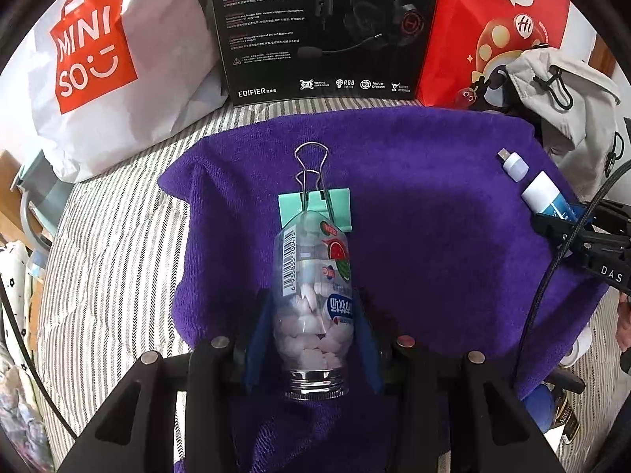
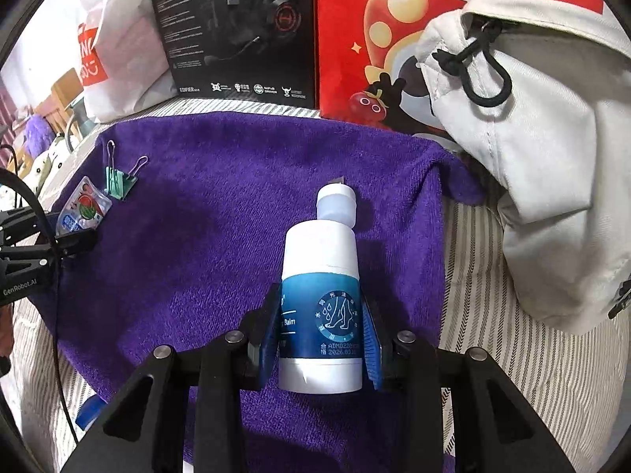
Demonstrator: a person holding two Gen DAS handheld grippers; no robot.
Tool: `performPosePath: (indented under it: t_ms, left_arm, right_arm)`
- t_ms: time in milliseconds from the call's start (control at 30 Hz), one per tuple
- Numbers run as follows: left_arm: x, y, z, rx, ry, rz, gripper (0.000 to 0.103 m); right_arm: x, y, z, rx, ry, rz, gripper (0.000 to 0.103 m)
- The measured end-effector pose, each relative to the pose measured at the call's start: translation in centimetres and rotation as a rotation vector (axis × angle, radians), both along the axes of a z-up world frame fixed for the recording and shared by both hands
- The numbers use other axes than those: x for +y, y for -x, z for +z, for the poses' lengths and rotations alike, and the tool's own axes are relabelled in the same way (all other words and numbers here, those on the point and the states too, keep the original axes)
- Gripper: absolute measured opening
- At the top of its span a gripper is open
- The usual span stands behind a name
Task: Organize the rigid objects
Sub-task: 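Release balm bottle from right gripper while left gripper releases tablet bottle on towel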
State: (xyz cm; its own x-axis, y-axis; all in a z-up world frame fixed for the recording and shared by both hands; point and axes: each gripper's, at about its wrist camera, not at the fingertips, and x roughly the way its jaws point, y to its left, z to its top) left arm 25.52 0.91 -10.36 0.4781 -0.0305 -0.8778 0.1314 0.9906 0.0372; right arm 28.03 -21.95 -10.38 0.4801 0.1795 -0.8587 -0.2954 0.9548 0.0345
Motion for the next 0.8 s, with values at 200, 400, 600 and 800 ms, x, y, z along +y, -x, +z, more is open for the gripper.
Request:
performPosePath:
  t_ms: [200,400,600,800]
  left_arm:
    - [0.0,0.5,0.1,0.019,-0.019,-0.007,0.044]
    - [-0.8,1.8,0.3,0.024,-0.054,-0.030,0.060]
    - [-0.7,3.8,2.0,0.008,-0.063,-0.001,0.062]
    - [-1.1,7.9,4.9,-0.051,-0.043,0.007,0.069]
  right_arm:
    - [-0.3,0.5,0.1,0.014,-0.013,0.034,0.043]
    - [-0.5,1.9,0.7,0.032,-0.011,0.022,0.046]
    - [-2.1,5.6,3.4,0.005,-0.032,-0.022,0.050]
    - [-3.9,10.7,5.8,-0.011,-0.114,-0.048,0.052]
